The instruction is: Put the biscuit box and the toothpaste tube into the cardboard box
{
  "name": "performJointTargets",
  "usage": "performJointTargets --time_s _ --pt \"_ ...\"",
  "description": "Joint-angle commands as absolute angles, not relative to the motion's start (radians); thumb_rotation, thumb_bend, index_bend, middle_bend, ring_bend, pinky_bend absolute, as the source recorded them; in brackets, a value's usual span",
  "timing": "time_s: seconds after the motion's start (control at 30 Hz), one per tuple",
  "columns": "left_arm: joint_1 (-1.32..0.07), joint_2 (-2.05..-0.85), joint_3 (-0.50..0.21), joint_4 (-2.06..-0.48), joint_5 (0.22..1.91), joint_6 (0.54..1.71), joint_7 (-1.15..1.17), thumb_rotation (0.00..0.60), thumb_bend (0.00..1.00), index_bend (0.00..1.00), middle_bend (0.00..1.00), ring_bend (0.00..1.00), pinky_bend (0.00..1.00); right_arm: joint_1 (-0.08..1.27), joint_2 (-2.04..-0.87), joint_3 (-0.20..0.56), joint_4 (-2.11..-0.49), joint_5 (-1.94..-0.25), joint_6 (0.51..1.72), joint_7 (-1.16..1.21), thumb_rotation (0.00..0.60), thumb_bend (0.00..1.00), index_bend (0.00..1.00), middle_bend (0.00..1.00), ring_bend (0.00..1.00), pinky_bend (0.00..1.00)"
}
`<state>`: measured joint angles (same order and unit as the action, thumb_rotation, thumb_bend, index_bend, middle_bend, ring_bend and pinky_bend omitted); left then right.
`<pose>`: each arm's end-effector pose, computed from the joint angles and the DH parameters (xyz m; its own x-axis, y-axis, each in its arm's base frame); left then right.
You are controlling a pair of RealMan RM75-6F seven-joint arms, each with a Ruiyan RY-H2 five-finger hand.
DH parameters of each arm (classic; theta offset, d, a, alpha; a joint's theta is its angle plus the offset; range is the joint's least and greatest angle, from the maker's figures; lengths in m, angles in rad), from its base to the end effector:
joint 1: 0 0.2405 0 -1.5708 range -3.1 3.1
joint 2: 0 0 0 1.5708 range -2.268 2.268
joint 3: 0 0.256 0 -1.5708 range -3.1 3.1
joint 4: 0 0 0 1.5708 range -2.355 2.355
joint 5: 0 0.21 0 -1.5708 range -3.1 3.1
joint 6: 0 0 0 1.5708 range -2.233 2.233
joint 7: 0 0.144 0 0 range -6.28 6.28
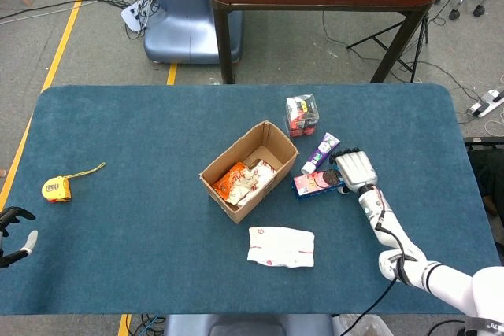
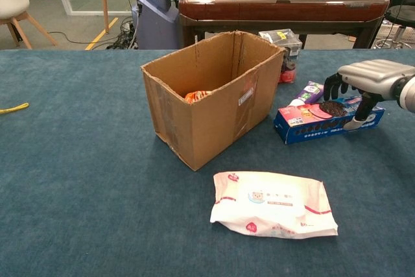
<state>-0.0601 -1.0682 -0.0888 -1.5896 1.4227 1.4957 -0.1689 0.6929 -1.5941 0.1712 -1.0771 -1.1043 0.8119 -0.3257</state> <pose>-0.3290 0.1812 0.1900 0.2977 -0.0567 0.9530 0.9526 0.0838 -0.2926 -0.2513 -0.3835 -0.0001 0.6234 -0.2777 0.7309 -0.7819 -0.2108 0.5867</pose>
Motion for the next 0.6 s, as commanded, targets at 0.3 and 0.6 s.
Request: performJointTargets --time_s 0.3,0.6 --pt "-0.060 -1.068 -0.089 -1.590 1.423 1.495 -0.169 0.600 0.33 0.44 0.41 0.41 0.53 0.685 -1.589 0.162 -1.084 -1.173 0.869 -0.270 0.600 0.07 0.65 0.60 0.54 0.45" --pt "-0.060 -1.068 -0.090 -1.590 1.423 1.495 -0.169 0.600 0.33 0.44 0.41 0.41 0.53 0.651 -1.406 0.142 -1.339 -1.321 0.992 -0.224 0.600 0.08 0.66 0.62 0.55 0.46"
